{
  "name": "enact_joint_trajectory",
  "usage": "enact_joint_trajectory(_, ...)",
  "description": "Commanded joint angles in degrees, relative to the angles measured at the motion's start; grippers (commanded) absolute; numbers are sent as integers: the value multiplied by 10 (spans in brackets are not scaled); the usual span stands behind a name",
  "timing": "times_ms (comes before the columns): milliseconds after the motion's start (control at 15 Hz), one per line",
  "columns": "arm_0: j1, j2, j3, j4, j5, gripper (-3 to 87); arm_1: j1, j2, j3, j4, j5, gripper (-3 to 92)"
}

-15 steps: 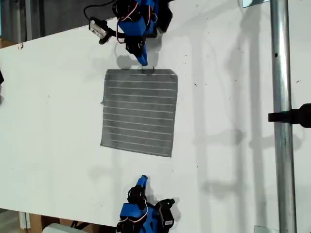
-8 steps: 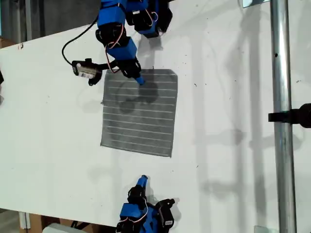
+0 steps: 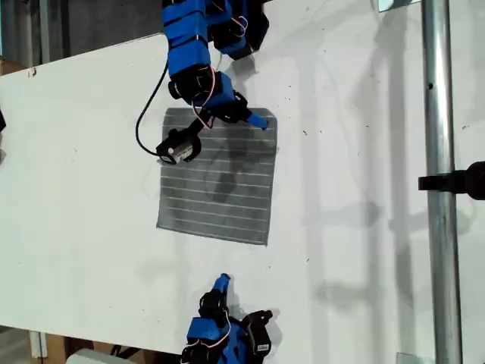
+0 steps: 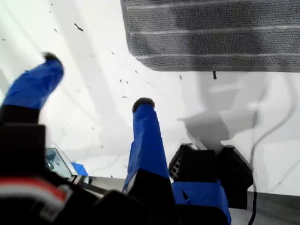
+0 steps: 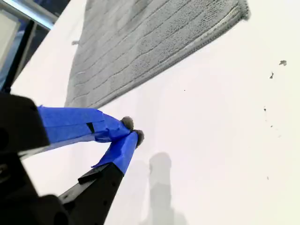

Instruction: Grasp corners of a towel and fold twice.

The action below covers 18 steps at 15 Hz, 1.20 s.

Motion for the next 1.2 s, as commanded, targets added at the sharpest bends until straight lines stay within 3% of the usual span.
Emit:
enact_joint_trajectory(0, -7, 4, 3, -9, -7, -16, -1, 12, 18, -11, 7, 418)
enact_joint_trajectory(333, 2, 4, 3, -2, -25, -16, 11, 11, 291, -282, 45, 396)
enact_joint_trajectory(733, 10, 4, -1, 2, -43, -16, 25, -54, 336, -374, 40, 362)
enact_joint_trajectory(800, 12, 4, -5, 4, -46, -17, 40, -53, 361, -400, 35, 321)
enact_joint_trajectory(867, 19, 4, -18, 5, -42, -15, 63, -42, 396, -435, 24, 206)
enact_joint_trajectory(933, 30, 4, -43, 4, -33, -21, 77, 1, 425, -450, 23, 25)
enact_joint_trajectory(1133, 49, -102, -176, 3, -38, -28, 92, 136, 532, -524, 20, -2)
